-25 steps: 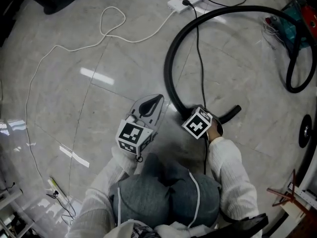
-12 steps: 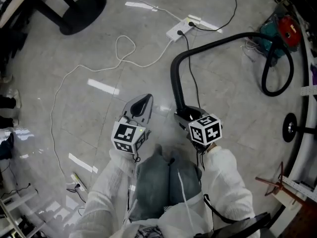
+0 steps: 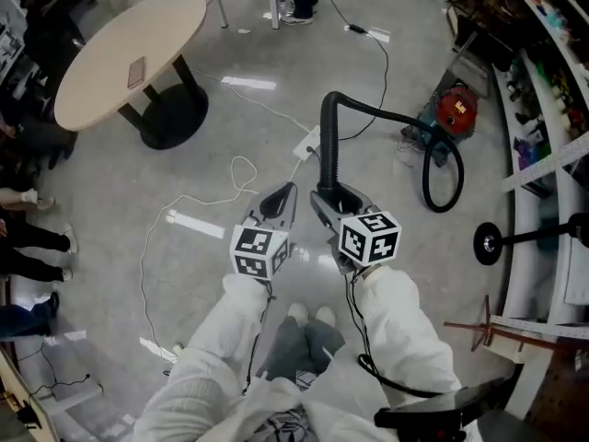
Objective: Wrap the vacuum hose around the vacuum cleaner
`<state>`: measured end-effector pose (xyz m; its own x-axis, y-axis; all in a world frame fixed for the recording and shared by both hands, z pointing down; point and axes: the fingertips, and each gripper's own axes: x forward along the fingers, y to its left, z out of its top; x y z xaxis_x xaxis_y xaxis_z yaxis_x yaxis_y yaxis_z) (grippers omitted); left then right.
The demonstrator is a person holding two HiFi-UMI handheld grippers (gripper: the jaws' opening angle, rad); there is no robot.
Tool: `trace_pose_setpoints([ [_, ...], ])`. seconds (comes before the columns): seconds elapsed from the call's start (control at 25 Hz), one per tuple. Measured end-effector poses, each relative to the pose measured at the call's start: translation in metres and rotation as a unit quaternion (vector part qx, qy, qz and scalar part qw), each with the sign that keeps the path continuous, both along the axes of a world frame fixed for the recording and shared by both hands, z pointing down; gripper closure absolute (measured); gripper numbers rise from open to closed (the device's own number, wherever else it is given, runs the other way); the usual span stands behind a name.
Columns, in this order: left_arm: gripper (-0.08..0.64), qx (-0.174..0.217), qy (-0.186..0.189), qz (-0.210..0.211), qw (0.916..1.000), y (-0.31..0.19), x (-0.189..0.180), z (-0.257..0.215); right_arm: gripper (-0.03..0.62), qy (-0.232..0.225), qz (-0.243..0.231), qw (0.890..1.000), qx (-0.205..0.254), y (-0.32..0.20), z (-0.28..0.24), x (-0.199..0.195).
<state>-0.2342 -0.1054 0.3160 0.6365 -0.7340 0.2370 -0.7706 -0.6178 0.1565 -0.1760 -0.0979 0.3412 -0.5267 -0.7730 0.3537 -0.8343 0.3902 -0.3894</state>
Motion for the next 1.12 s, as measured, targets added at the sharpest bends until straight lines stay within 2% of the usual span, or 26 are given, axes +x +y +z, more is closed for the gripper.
trace_pose_setpoints([
  [0.12, 0.557, 0.051, 0.005, 0.02, 0.9985, -0.009, 0.017, -0.084, 0.359, -0.008, 0.064, 0.997, 0.052, -0.016, -0.091, 0.021],
  [0.2, 0.557, 0.071, 0.02, 0.026, 0.9969, -0.014, 0.027, -0.123, 0.359, -0.015, 0.115, 0.99, 0.083, -0.017, -0.133, 0.045],
  [0.32, 0.557, 0.08, 0.043, 0.047, 0.9947, -0.016, 0.052, -0.156, 0.359, -0.018, 0.186, 0.975, 0.118, -0.006, -0.173, 0.085],
  [0.4, 0.557, 0.085, 0.044, 0.073, 0.9927, -0.012, 0.077, -0.167, 0.359, -0.008, 0.221, 0.966, 0.137, 0.003, -0.189, 0.108],
  [0.48, 0.557, 0.094, 0.044, 0.103, 0.9893, -0.009, 0.109, -0.179, 0.359, 0.0, 0.254, 0.954, 0.159, 0.01, -0.205, 0.132],
  [0.68, 0.557, 0.12, 0.051, 0.179, 0.9751, 0.004, 0.207, -0.21, 0.359, 0.014, 0.338, 0.918, 0.21, 0.022, -0.239, 0.21],
  [0.88, 0.557, 0.123, 0.063, 0.23, 0.9634, 0.015, 0.3, -0.218, 0.359, 0.034, 0.385, 0.887, 0.253, 0.035, -0.27, 0.292],
  [1.12, 0.557, 0.147, 0.073, 0.28, 0.946, 0.025, 0.418, -0.251, 0.36, 0.007, 0.435, 0.853, 0.289, 0.053, -0.316, 0.412],
])
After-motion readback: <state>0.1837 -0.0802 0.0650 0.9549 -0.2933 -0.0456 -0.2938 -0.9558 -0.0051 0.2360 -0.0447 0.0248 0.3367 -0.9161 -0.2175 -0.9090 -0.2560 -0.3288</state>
